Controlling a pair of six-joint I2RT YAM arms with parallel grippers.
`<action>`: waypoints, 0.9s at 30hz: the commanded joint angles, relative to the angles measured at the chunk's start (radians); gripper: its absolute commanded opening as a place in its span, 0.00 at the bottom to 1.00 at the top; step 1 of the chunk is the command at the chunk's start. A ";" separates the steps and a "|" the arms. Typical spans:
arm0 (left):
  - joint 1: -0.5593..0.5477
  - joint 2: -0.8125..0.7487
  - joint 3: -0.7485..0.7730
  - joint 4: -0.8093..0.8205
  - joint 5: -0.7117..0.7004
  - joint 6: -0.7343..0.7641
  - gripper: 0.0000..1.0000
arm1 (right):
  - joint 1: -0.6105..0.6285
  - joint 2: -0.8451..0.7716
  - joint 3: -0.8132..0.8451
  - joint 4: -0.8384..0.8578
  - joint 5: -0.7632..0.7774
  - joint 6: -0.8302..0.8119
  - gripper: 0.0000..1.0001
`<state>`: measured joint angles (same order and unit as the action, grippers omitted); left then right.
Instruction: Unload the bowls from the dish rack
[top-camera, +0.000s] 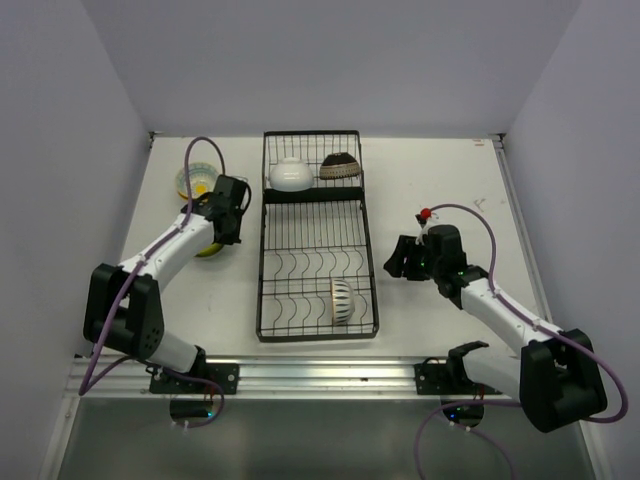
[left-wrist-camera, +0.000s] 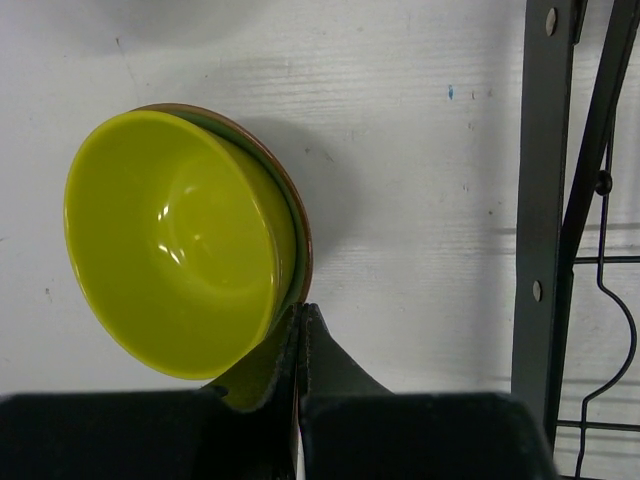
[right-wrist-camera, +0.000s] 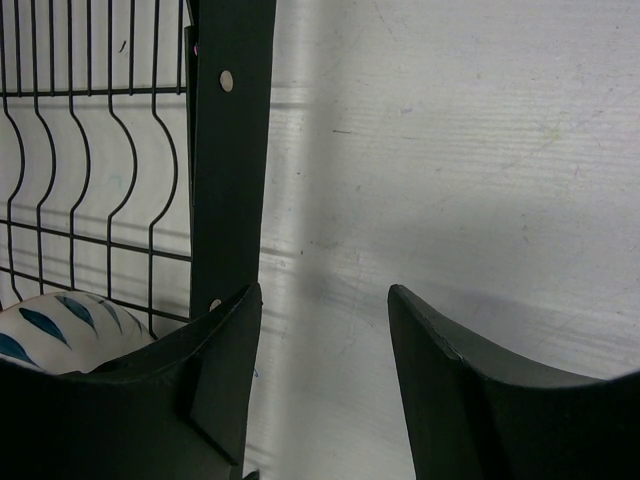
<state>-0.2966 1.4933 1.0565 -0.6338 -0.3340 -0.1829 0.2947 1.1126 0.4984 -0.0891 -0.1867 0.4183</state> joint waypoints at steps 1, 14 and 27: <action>0.007 -0.017 -0.015 0.071 0.001 -0.010 0.00 | 0.004 0.007 0.012 0.032 -0.014 -0.001 0.57; 0.008 -0.146 -0.010 0.112 0.037 -0.019 0.00 | 0.009 0.018 0.015 0.035 -0.011 -0.006 0.57; 0.039 -0.105 -0.043 0.100 -0.056 -0.084 0.00 | 0.014 0.030 0.014 0.040 -0.010 -0.006 0.57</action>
<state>-0.2714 1.3846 1.0260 -0.5549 -0.3519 -0.2325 0.3016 1.1343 0.4984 -0.0879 -0.1864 0.4179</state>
